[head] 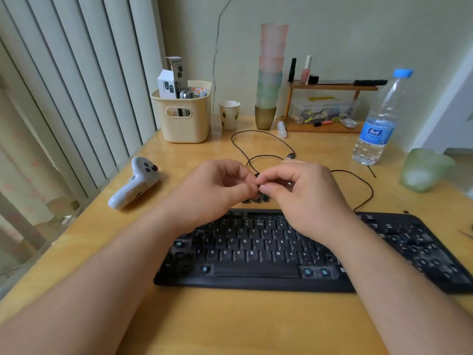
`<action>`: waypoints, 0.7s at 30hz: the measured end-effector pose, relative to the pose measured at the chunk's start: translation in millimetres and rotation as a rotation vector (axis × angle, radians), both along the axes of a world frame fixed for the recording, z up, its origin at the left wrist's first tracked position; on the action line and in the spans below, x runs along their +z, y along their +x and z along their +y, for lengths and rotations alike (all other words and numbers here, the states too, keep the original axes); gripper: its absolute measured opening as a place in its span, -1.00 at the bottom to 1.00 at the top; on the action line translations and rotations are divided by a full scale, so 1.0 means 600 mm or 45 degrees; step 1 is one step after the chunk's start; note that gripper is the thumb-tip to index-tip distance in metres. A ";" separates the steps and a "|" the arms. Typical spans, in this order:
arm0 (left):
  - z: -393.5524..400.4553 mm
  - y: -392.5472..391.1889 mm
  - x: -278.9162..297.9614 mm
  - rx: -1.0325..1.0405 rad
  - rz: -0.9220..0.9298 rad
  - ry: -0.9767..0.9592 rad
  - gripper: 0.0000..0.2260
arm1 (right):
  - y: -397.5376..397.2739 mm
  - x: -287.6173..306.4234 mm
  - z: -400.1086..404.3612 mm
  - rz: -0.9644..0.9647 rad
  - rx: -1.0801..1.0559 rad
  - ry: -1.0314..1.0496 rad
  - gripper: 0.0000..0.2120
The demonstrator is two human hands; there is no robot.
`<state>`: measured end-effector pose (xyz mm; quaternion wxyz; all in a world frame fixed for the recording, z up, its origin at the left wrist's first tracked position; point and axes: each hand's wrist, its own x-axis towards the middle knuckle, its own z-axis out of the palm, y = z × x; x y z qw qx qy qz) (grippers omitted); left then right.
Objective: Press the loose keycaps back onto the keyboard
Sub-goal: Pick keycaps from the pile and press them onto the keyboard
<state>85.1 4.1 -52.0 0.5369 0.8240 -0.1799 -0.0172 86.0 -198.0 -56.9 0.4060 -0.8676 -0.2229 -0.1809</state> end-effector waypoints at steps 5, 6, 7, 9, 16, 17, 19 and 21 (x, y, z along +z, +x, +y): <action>-0.011 0.000 -0.007 0.136 -0.134 0.095 -0.95 | 0.005 -0.005 0.002 -0.032 -0.043 -0.073 -0.82; -0.013 0.001 -0.008 0.162 -0.153 0.111 -0.97 | 0.005 -0.005 0.003 -0.020 -0.062 -0.061 -0.83; -0.014 0.001 -0.009 0.185 -0.165 0.124 -0.97 | 0.005 -0.006 0.003 -0.010 -0.079 -0.041 -0.84; -0.015 0.002 -0.009 0.225 -0.145 0.105 -0.96 | 0.006 -0.006 0.003 -0.010 -0.091 -0.020 -0.87; -0.019 -0.003 -0.002 0.232 -0.054 0.003 -0.92 | 0.006 -0.008 0.005 -0.216 -0.095 -0.122 -0.78; -0.018 -0.004 -0.002 0.220 -0.057 0.003 -0.92 | 0.006 -0.008 0.004 -0.228 -0.095 -0.119 -0.79; -0.017 -0.004 -0.002 0.194 -0.078 0.033 -0.92 | 0.006 -0.009 0.002 -0.223 -0.085 -0.126 -0.80; -0.016 -0.003 -0.005 0.192 -0.104 0.092 -0.92 | 0.005 -0.009 0.000 -0.228 -0.072 -0.154 -0.83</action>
